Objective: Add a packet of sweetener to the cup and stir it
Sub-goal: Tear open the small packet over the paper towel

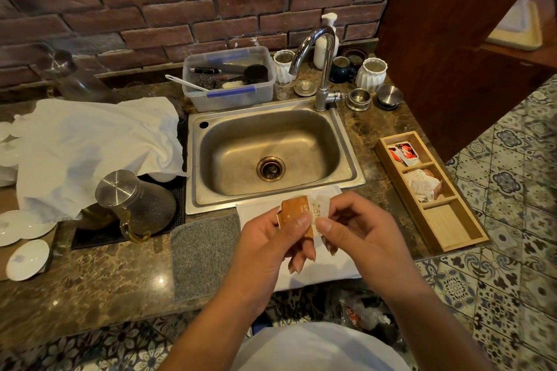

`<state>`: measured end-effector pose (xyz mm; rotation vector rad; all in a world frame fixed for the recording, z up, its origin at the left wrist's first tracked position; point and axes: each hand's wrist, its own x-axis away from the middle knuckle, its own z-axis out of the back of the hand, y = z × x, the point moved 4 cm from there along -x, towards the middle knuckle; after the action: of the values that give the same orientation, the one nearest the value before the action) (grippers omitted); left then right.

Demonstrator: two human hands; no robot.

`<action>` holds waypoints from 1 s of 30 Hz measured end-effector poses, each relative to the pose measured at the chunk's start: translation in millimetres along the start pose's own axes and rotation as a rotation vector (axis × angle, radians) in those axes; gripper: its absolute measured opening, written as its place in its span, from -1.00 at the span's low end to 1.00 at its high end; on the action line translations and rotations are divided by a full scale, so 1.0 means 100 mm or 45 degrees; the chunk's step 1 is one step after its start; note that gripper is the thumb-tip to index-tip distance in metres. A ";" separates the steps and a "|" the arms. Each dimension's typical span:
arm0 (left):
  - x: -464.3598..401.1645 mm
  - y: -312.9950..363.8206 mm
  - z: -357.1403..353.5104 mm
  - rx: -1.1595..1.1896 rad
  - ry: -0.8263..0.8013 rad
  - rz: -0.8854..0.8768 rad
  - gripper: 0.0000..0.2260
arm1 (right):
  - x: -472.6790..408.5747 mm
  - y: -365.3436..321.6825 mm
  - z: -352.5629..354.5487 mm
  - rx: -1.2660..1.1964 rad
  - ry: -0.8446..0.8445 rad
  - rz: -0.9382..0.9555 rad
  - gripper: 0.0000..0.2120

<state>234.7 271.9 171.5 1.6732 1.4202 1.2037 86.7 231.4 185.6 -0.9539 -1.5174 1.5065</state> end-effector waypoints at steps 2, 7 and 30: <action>0.01 -0.01 0.00 0.009 -0.002 -0.005 -0.83 | 0.01 0.02 0.01 0.009 0.014 -0.008 -0.85; 0.02 0.00 0.01 0.003 0.011 -0.014 -0.87 | 0.03 0.00 0.00 0.025 0.022 0.027 -0.87; 0.03 -0.19 -0.08 0.598 -0.014 0.304 -0.88 | 0.14 0.09 -0.19 0.421 0.362 0.490 -0.95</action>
<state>220.2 278.4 158.0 2.2161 1.6194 1.0300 98.4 252.5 176.7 -1.2422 -0.8821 1.7321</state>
